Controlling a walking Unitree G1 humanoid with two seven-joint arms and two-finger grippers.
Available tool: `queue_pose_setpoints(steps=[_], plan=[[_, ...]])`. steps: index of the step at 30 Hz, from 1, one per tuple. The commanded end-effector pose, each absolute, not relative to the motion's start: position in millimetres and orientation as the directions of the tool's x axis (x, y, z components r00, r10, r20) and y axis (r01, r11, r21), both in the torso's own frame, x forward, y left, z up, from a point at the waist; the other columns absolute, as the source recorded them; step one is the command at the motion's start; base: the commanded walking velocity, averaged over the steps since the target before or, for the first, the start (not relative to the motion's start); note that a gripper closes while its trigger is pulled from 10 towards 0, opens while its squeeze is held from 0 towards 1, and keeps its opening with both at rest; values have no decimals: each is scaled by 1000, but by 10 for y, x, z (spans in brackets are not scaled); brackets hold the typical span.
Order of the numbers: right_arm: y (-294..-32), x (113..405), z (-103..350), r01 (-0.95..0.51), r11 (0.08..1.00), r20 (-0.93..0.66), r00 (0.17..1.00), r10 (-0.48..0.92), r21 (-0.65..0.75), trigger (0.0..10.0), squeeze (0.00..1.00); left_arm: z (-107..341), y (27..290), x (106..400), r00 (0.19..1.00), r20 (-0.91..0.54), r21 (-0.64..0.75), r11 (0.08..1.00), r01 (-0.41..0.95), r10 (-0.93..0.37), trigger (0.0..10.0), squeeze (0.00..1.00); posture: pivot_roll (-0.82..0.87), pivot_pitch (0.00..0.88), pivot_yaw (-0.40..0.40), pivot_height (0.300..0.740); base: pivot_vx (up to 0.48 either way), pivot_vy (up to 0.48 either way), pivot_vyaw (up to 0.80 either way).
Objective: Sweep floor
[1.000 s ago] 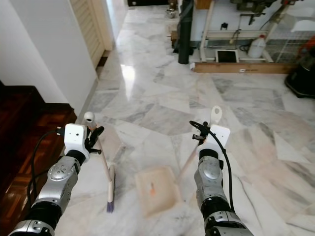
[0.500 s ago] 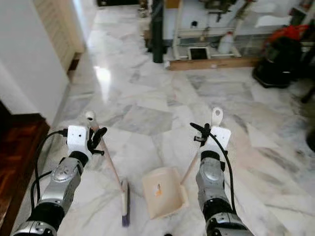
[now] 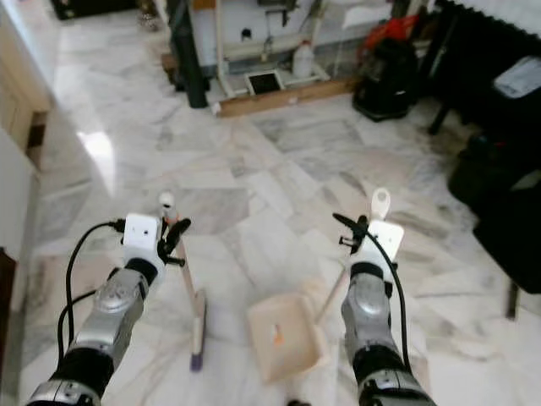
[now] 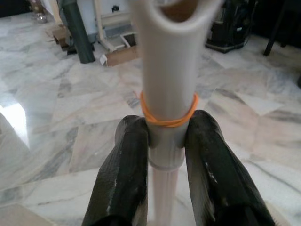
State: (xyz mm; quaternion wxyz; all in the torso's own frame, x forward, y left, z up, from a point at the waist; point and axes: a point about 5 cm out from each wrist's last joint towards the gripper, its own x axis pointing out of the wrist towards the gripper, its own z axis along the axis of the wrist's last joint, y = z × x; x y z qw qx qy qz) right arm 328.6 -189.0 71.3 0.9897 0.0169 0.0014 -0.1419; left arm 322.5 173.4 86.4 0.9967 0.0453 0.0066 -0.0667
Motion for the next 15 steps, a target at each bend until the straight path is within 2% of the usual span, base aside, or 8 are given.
queue_pose_setpoints(steps=[1, 15], plan=[[-1874, 3329, 798, 283, 957, 23, 958, -285, 66, 10000, 0, 980, 1698, 3268, 989, 31, 91, 986, 138, -141, 10000, 0, -21, 86, 40, 740, 0, 0, -800], [-1866, 3322, 789, 283, 957, 21, 958, -285, 66, 10000, 0, 974, 1683, 3254, 989, 31, 92, 986, 139, -143, 10000, 0, -24, 92, 39, 740, 0, 0, -796]])
